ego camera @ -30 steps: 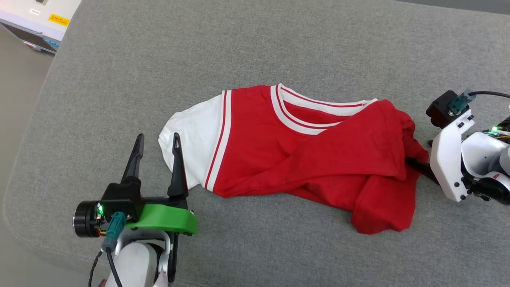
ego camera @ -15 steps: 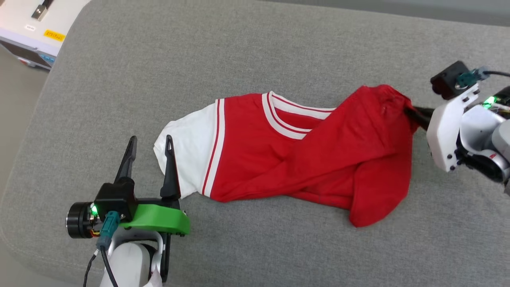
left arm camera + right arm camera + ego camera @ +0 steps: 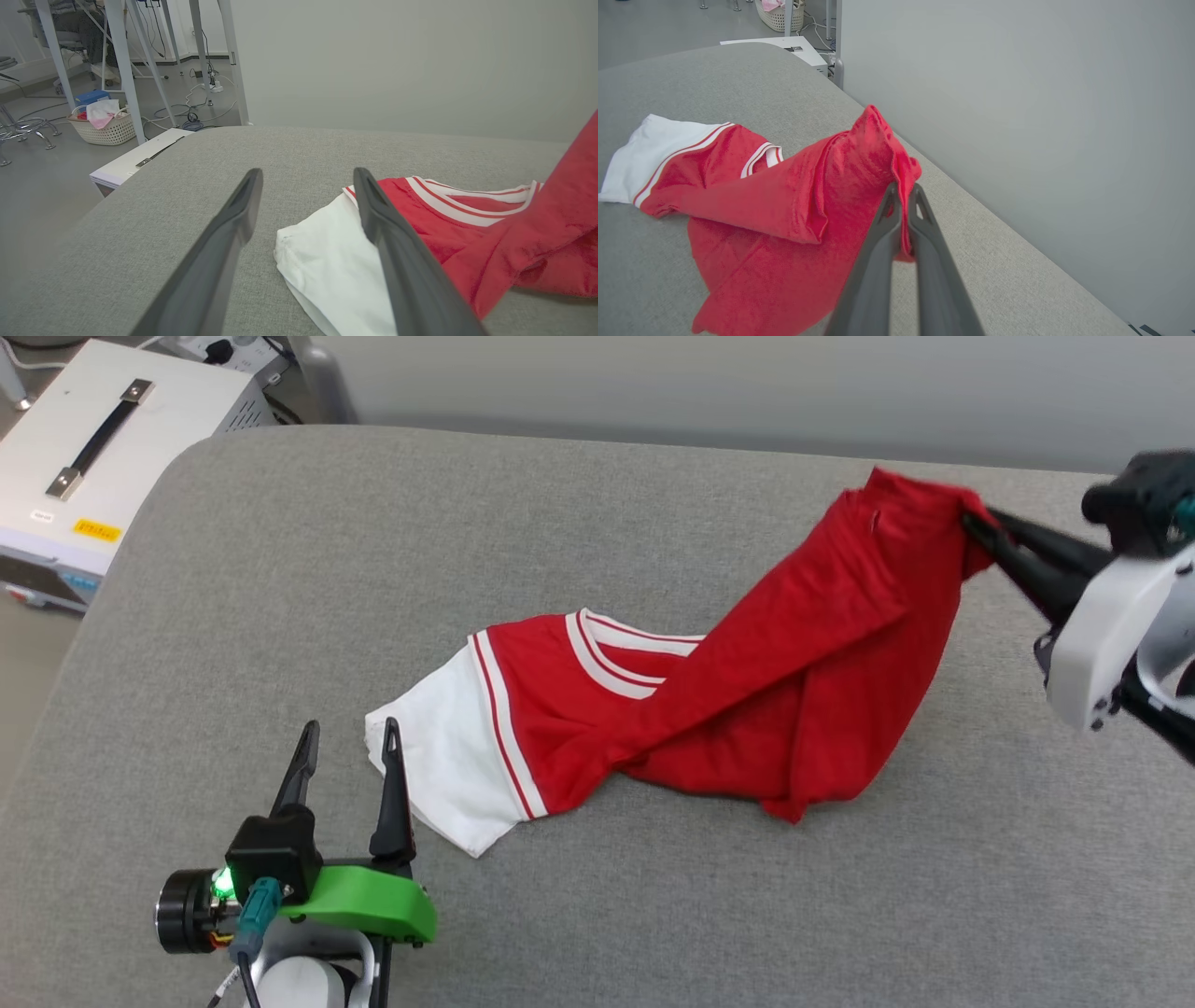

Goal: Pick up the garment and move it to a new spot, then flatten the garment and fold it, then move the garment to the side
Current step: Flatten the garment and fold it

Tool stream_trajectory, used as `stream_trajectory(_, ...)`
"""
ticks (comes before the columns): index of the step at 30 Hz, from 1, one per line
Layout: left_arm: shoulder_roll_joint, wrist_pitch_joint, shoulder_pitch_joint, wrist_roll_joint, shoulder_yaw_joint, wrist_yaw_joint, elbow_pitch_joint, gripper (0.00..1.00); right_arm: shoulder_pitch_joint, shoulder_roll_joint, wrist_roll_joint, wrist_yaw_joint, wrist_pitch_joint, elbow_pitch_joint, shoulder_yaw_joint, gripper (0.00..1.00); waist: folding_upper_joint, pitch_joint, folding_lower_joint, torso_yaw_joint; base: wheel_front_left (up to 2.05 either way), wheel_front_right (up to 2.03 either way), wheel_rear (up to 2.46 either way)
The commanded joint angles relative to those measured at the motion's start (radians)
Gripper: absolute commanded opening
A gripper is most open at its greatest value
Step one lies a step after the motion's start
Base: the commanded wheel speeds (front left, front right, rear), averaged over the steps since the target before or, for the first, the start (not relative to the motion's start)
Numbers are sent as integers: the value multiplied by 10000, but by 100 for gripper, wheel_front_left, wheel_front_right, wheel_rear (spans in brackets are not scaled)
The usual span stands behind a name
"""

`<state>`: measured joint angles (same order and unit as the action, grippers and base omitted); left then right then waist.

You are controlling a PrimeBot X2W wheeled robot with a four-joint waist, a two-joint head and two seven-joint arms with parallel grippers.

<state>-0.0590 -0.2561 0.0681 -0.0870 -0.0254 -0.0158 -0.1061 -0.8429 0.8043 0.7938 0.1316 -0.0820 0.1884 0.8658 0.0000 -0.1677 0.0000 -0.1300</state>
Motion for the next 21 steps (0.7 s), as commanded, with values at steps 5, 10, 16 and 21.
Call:
stream_trajectory(5,70,-57,-514,96,158,114,-143,100,3367,130,-464,-9,-286,-1347,-1125,0,0,704,0,653,0,0,0)
stream_trajectory(10,74,-57,-654,138,235,159,-188,100,5908,-375,-651,-9,-634,-1635,-1999,0,0,849,0,786,0,0,0)
stream_trajectory(16,79,-57,-684,146,227,208,-233,100,8316,-1188,-881,-9,-848,-1193,-2911,0,0,867,0,806,0,0,0)
stream_trajectory(21,82,-57,-744,148,290,209,-271,100,9465,-1810,-897,-9,-981,-561,-3324,0,0,868,0,861,0,0,0)
